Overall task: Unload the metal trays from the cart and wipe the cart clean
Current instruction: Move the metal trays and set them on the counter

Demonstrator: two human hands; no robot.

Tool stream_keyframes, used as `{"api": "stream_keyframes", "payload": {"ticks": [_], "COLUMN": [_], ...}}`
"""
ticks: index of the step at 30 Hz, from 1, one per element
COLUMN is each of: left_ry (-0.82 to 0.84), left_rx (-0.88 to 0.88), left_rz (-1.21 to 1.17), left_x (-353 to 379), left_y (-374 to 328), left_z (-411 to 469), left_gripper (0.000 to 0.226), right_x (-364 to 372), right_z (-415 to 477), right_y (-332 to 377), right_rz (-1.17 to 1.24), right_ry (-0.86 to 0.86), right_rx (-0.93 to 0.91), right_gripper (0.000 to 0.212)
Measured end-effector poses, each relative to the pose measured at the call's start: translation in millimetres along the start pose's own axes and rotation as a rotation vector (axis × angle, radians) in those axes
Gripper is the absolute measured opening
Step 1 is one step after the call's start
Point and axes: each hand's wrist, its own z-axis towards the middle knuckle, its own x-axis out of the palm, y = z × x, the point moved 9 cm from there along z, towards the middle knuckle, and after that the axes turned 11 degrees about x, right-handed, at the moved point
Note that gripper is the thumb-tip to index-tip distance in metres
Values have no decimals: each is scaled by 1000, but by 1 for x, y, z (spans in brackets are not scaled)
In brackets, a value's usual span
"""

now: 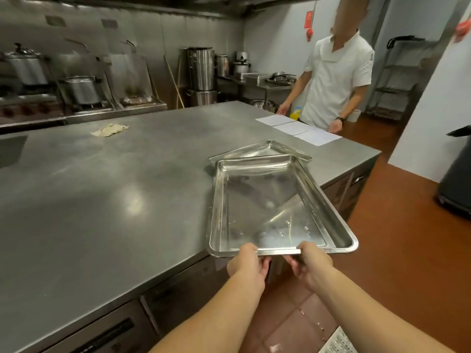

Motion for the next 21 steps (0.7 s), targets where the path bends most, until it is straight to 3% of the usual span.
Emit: {"api": "stream_keyframes", "payload": {"ticks": [10,14,17,19,21], "left_ry": [-106,-121,-127,-50,178], "left_rx": [-16,13,38,8,-95], "left_rz": [-19,-25,25,144,459], "left_x": [92,135,168,191,215], "left_y": [9,23,43,57,74], "left_z": [87,111,116,116,117], "left_gripper": [23,19,23,29,47], "right_x": [46,52,46,43,39], "right_z": [108,151,186,211,235], "right_y": [78,118,154,182,211], "right_rz": [-96,-170,-246,-293,-362], "right_ry": [12,68,80,100,100], "right_rx": [79,101,117,102,91], "right_gripper": [15,3,7,13,14]}}
